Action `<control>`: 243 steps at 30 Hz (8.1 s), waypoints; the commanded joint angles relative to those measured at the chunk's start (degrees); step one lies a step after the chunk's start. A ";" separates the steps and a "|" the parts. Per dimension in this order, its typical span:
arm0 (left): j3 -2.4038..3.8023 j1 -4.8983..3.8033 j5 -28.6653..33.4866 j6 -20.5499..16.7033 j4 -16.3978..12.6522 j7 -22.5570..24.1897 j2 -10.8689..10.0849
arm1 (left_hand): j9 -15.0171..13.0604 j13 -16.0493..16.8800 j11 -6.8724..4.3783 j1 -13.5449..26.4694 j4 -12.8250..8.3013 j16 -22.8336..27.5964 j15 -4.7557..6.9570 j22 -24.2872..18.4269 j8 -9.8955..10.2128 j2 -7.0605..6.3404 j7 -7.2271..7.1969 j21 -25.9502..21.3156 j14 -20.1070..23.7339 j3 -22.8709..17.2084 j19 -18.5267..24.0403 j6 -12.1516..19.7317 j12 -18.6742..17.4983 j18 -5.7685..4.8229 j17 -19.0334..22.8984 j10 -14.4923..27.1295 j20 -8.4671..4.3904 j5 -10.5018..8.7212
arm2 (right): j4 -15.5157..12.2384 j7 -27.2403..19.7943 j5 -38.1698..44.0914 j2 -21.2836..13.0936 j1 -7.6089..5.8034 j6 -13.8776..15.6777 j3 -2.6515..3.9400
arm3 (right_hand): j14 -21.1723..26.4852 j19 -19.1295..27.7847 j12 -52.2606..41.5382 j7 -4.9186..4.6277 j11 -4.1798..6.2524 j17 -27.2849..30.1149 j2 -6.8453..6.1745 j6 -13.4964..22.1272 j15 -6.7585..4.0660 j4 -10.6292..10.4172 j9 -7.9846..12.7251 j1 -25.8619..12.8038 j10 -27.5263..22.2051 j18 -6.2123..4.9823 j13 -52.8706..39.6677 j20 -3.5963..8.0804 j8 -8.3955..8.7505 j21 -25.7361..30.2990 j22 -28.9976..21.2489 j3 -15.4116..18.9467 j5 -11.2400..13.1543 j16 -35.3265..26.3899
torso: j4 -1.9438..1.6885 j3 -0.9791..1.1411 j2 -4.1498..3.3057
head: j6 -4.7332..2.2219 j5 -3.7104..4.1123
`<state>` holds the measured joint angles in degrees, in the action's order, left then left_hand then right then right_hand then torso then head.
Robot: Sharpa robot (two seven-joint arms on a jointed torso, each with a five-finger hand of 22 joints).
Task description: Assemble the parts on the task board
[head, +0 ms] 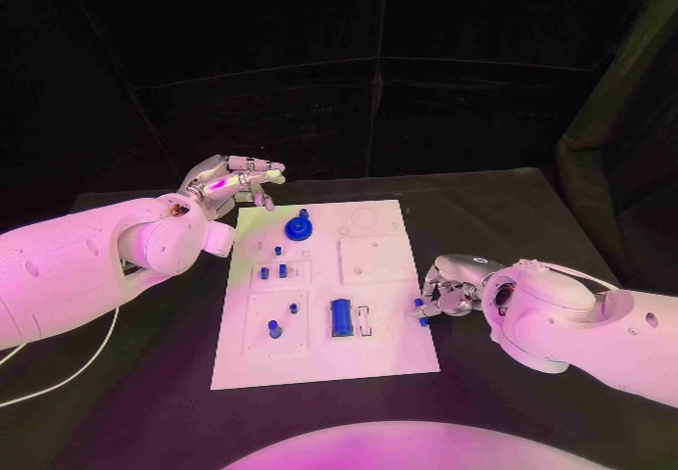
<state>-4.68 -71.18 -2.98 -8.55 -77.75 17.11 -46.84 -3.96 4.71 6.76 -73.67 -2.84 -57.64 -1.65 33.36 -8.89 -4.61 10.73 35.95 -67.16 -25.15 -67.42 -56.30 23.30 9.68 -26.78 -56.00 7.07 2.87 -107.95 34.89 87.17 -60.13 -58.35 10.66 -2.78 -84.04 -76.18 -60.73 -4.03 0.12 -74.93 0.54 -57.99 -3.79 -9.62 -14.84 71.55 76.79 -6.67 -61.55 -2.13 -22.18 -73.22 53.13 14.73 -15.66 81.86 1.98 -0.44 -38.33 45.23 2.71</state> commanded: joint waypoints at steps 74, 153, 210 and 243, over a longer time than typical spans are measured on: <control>0.00 -0.08 -0.12 0.87 -0.31 -0.05 -0.28 | 0.08 -0.12 -0.08 0.54 0.10 -0.22 -0.06 -0.13 -0.37 0.20 0.09 -0.27 0.40 0.09 0.06 0.58 0.50 0.80 0.17 0.57 0.26 0.08 | 0.23 0.59 -15.59 9.51 0.82 8.97 0.00 | -3.99 -2.17 -0.83 0.22 0.63 -4.30 -8.21 -5.24 -0.77 2.26 -0.22 -5.59 2.48 1.04 -3.10 0.44 7.79 -2.43 5.02 -33.33 -10.18 1.61 | 0.03 0.03 -0.04 | 1.32 -1.25; 0.00 -0.10 -0.74 1.41 -0.41 -1.01 -0.39 | 0.09 -0.16 -0.03 0.67 0.15 -0.27 -0.11 -0.22 -0.38 0.13 0.13 -0.37 0.49 0.19 0.09 0.71 0.59 0.79 0.29 0.76 0.29 0.08 | 2.51 2.05 -14.48 11.89 0.81 5.76 0.01 | -4.09 -2.63 -1.98 1.73 1.89 -5.13 -0.49 -6.61 -1.82 5.41 -4.33 -1.90 3.88 1.23 -5.96 1.47 7.03 -2.90 6.45 -30.08 -0.35 2.10 | 0.02 0.00 0.00 | 1.98 -1.29; -0.01 -0.10 -1.08 1.57 0.13 -1.40 -0.18 | 0.10 -0.20 -0.01 0.65 0.15 -0.33 -0.13 -0.32 -0.41 0.21 0.16 -0.46 0.59 0.17 0.11 0.81 0.73 0.79 0.43 0.91 0.32 0.08 | 0.82 -2.99 -15.32 8.27 0.80 -0.22 0.01 | -3.99 -2.33 -1.35 1.05 1.21 -4.72 -4.89 -6.59 -1.26 1.23 -5.96 -7.69 3.93 1.17 -6.87 0.94 7.76 -2.47 6.34 -15.13 4.52 1.73 | -0.02 0.00 -0.05 | 1.59 -1.21; -0.08 -0.09 -1.07 1.41 0.01 -0.74 -0.36 | 0.09 -0.22 0.00 0.64 0.14 -0.37 -0.14 -0.37 -0.44 0.22 0.16 -0.50 0.63 0.18 0.11 0.83 0.82 0.79 0.50 0.96 0.33 0.08 | 1.86 -18.54 -22.81 6.55 0.76 7.99 0.02 | -3.30 -0.66 3.99 0.23 0.59 -1.80 -4.15 -4.56 -0.80 2.46 -5.74 -5.24 1.52 0.56 -3.32 0.58 9.26 -0.39 2.68 -11.23 1.02 -0.29 | -0.01 -0.07 0.31 | 1.23 -1.48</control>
<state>-4.75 -71.20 -3.86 -7.62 -77.66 15.48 -47.14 -3.96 4.58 6.77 -73.42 -2.82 -57.64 -1.85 33.04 -9.11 -4.36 10.73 35.55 -66.96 -25.13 -67.42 -55.88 23.90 9.67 -26.30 -55.59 7.07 2.87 -105.86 26.31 70.72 -53.25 -57.49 13.97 -2.78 -83.96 -77.12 -57.59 -3.71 0.72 -74.91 -3.58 -62.92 -5.08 -7.04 -20.72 66.00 78.72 -5.77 -65.46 -1.54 -13.17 -73.93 56.32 3.19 -14.45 81.86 1.97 -0.44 -38.16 46.64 1.41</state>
